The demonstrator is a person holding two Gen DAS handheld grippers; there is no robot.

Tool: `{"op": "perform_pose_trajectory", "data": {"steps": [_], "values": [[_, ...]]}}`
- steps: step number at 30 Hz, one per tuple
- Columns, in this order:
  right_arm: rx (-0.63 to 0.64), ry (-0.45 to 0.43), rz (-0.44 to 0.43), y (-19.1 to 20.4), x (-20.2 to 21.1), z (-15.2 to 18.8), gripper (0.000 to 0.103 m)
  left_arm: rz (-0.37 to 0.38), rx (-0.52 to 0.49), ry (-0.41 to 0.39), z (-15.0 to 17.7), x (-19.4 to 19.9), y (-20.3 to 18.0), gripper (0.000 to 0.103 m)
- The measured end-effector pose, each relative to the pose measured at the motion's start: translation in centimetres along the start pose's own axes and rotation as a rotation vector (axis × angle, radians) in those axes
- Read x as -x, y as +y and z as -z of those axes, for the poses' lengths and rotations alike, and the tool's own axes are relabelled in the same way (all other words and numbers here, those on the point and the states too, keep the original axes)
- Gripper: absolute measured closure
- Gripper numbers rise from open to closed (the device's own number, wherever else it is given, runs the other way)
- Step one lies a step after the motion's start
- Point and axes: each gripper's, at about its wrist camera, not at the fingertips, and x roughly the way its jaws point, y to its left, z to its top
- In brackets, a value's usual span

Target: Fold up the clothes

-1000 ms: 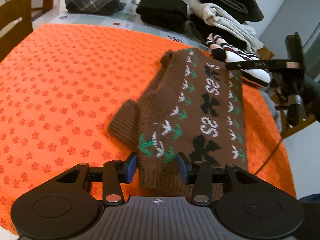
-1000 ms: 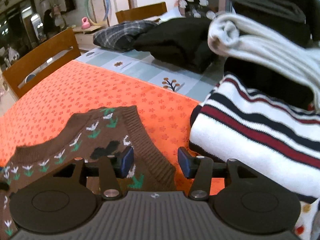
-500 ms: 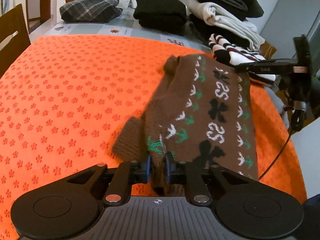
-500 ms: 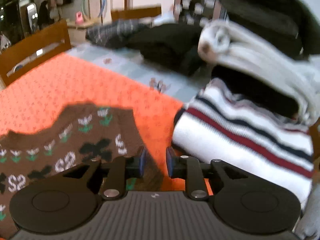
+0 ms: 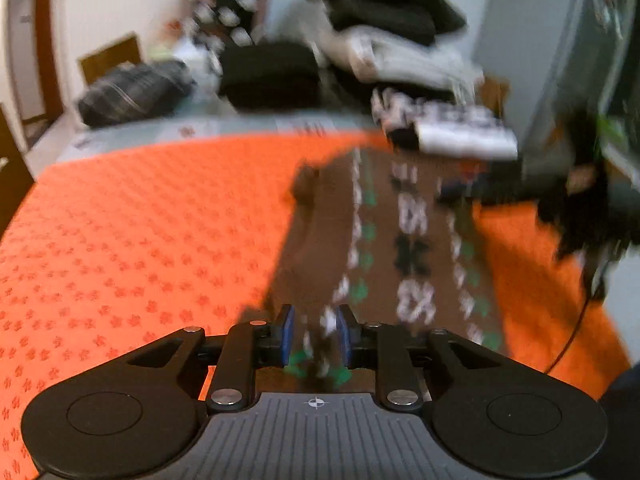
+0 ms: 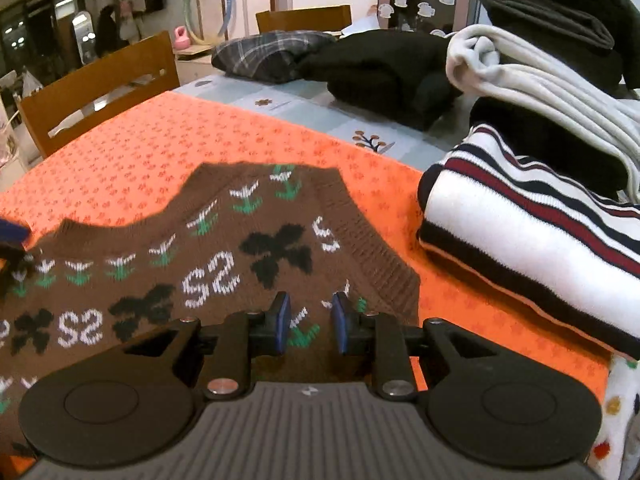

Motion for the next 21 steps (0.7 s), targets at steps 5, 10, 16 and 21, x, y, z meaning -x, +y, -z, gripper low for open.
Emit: {"op": "perform_pose_trajectory", "data": {"steps": [5, 10, 16, 21], "values": [[0.003, -0.065, -0.025, 1.5, 3.9, -0.4, 0.070, 0.035, 0.002, 0.020, 0.0, -0.7, 1.4, 0.072], [0.037, -0.092, -0.076, 5.0, 8.4, 1.0, 0.068, 0.090, -0.054, -0.024, -0.2, 1.1, 2.2, 0.070], [0.114, -0.059, -0.040, 11.4, 11.2, 4.4, 0.066, 0.163, -0.202, -0.068, -1.6, 3.4, 3.5, 0.062], [0.209, -0.009, 0.032, 16.4, 11.9, 7.6, 0.062, 0.239, -0.379, -0.049, -1.7, 3.6, 4.2, 0.062]]}}
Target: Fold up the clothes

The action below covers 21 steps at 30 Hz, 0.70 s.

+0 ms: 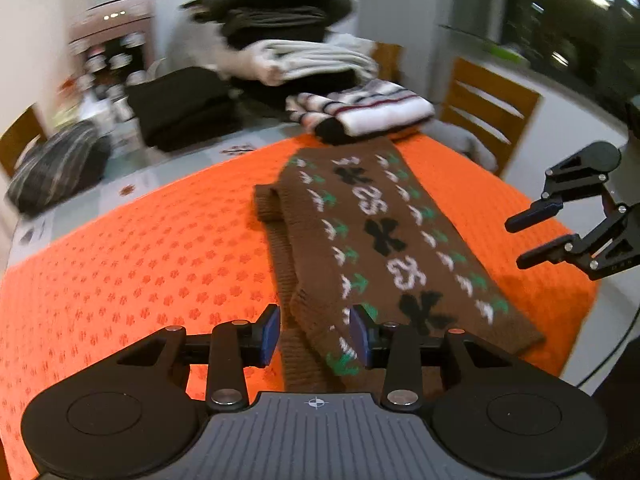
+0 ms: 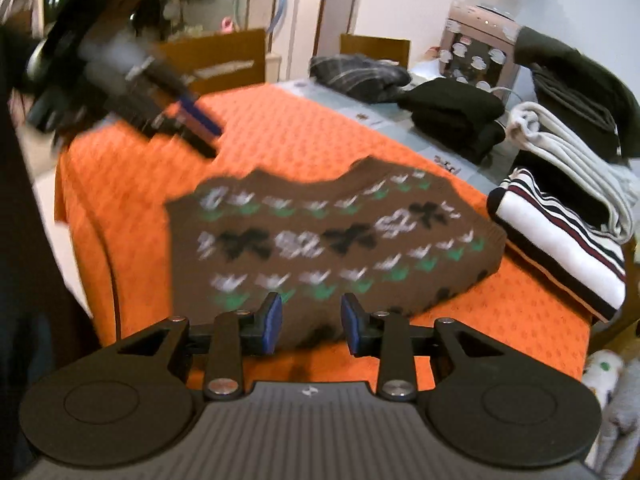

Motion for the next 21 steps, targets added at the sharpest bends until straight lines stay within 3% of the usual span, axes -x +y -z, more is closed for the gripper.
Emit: {"op": "perform_pose_trajectory", "data": {"steps": [6, 11, 18, 21], "values": [[0.156, 0.012, 0.051, 6.0, 0.5, 1.9, 0.047, 0.098, -0.178, 0.007, 1.1, -0.3, -0.1, 0.058], [0.374, 0.014, 0.145, 10.4, -0.5, 2.6, 0.042, 0.158, -0.304, 0.005, 1.9, -0.5, -0.8, 0.042], [0.680, 0.052, 0.239, 14.1, -3.0, 3.6, 0.042, 0.232, -0.479, -0.015, 3.0, 0.0, -1.7, 0.033], [0.744, 0.079, 0.259, 14.4, -3.9, 3.6, 0.043, 0.261, -0.556, -0.027, 3.6, 0.0, -2.3, 0.029]]}}
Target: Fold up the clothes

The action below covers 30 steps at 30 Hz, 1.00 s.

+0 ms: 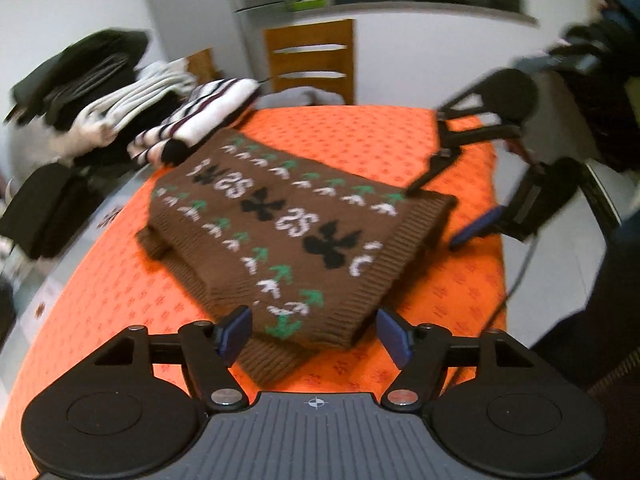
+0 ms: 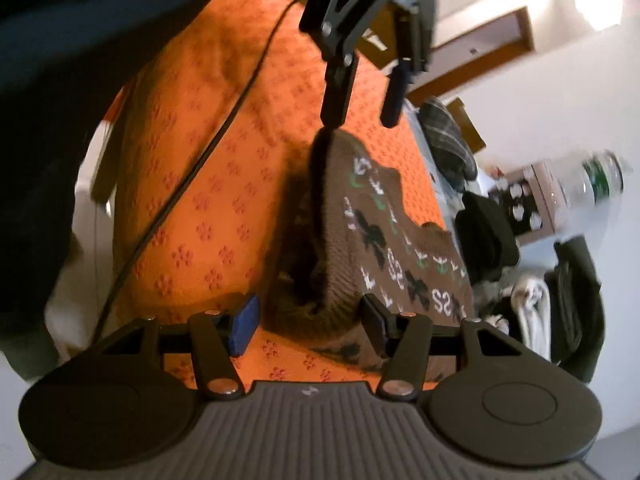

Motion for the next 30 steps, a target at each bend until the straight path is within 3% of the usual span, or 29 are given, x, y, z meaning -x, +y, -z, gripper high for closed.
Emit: {"op": "perform_pose_trajectory", "data": {"steps": [1, 5, 9, 15, 18, 21, 23, 26, 30], "values": [[0.009, 0.008, 0.004, -0.1, -0.2, -0.1, 0.051, 0.006, -0.023, -0.004, 0.1, -0.1, -0.2, 0.028], [-0.036, 0.022, -0.002, -1.4, -0.2, -0.6, 0.064, 0.010, -0.078, -0.017, 0.3, -1.5, -0.9, 0.028], [-0.175, 0.020, -0.003, -4.2, 0.6, -1.0, 0.068, -0.005, -0.119, -0.020, 0.7, -3.0, -1.3, 0.028], [-0.309, 0.014, -0.030, -7.5, 0.9, -0.8, 0.068, -0.088, -0.238, -0.024, 1.6, -4.6, -2.0, 0.029], [-0.333, 0.015, -0.059, -8.0, 0.7, -0.6, 0.068, -0.145, -0.304, -0.031, 2.1, -5.1, -2.1, 0.042], [-0.320, 0.015, -0.082, -7.6, 0.7, -0.7, 0.062, -0.184, -0.327, -0.045, 2.2, -5.1, -1.9, 0.057], [-0.289, 0.016, -0.088, -6.8, 0.7, -0.8, 0.051, -0.186, -0.301, -0.056, 1.9, -5.0, -1.5, 0.065], [-0.261, 0.008, -0.088, -5.7, 0.5, -0.8, 0.037, -0.175, -0.238, -0.068, 1.4, -4.6, -0.6, 0.068], [-0.240, 0.019, -0.067, -4.5, -0.4, -0.7, 0.033, -0.156, -0.190, -0.069, 1.0, -4.6, 0.1, 0.069]]}}
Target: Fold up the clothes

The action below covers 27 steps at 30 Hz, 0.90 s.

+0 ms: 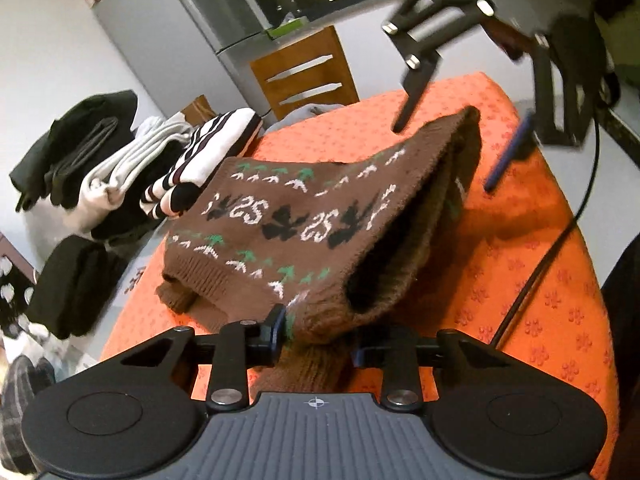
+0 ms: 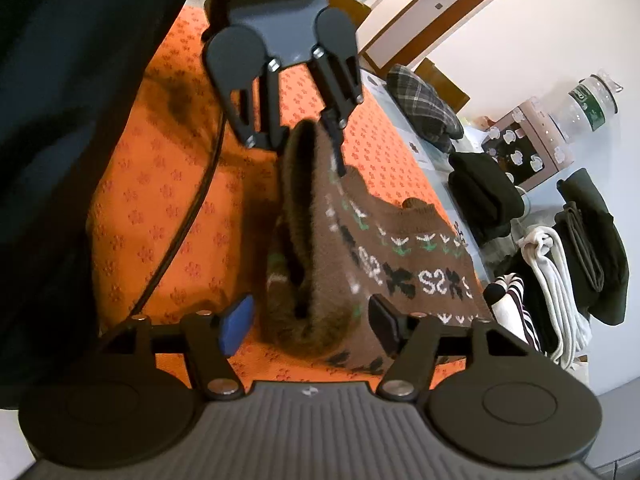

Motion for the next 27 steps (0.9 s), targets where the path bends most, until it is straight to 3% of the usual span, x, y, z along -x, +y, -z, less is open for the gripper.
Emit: {"op": "perform_pose_trajectory", "data": {"steps": [5, 6, 7, 10, 14, 21, 27], "values": [[0.039, 0.016, 0.075, 1.3, -1.9, 0.5, 0.033, 0.010, 0.020, -0.005, -0.1, 0.3, 0.2, 0.074], [0.035, 0.025, 0.090, 1.3, -2.2, 0.5, 0.038, 0.011, 0.026, -0.009, -0.2, 0.4, 0.2, 0.075], [0.026, 0.036, 0.101, 1.1, -2.5, 0.4, 0.061, 0.011, 0.030, -0.013, -0.2, 0.7, 0.2, 0.076], [-0.019, 0.042, 0.107, 0.5, -2.2, -0.2, 0.068, 0.005, 0.044, -0.026, -0.5, 1.5, 0.3, 0.076], [-0.076, 0.030, 0.087, -0.5, 0.0, -1.1, 0.069, 0.019, 0.048, -0.043, -1.1, 3.4, 0.4, 0.077], [-0.196, 0.004, -0.057, -1.9, 4.7, -2.9, 0.069, 0.083, 0.087, -0.057, -2.4, 7.8, 0.3, 0.076], [-0.334, -0.042, -0.147, -6.1, 5.8, -2.4, 0.069, 0.097, 0.153, -0.037, -4.5, 7.9, 2.7, 0.076]]}}
